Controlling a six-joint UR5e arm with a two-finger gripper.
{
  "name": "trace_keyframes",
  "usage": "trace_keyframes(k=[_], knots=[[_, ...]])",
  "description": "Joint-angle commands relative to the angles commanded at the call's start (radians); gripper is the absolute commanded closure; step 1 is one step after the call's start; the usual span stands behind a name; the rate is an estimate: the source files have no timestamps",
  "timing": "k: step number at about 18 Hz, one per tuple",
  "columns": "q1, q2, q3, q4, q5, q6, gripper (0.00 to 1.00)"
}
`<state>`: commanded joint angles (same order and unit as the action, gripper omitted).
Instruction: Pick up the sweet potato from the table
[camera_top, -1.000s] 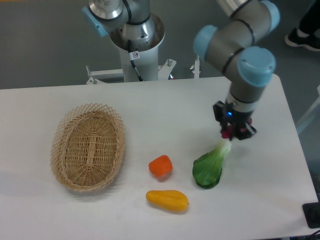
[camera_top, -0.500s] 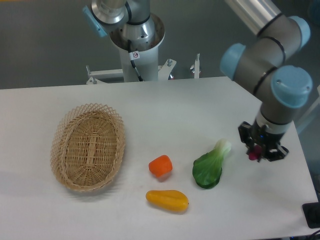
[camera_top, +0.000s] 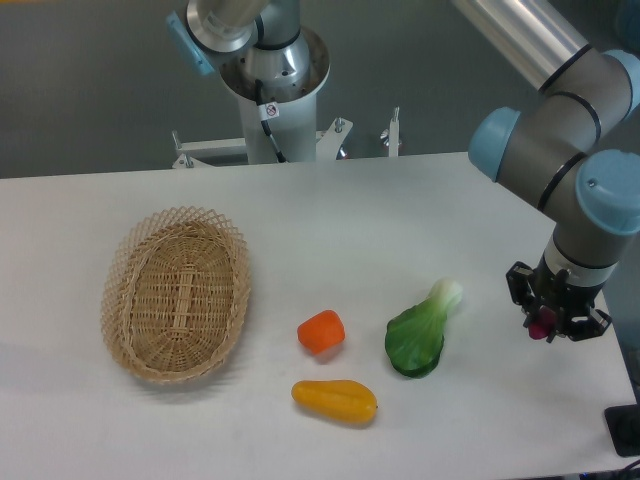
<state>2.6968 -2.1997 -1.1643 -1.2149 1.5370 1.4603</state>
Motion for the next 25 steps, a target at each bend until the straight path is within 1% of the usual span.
trace_keyframes(k=[4, 9, 25], knots=[[-0.003, 0.005, -0.015, 0.0, 0.0, -0.002, 0.84], [-0.005, 0.003, -0.015, 0.006, 0.0, -0.029, 0.84], [-0.002, 0.002, -0.008, 0.002, 0.017, -0.017, 0.84]])
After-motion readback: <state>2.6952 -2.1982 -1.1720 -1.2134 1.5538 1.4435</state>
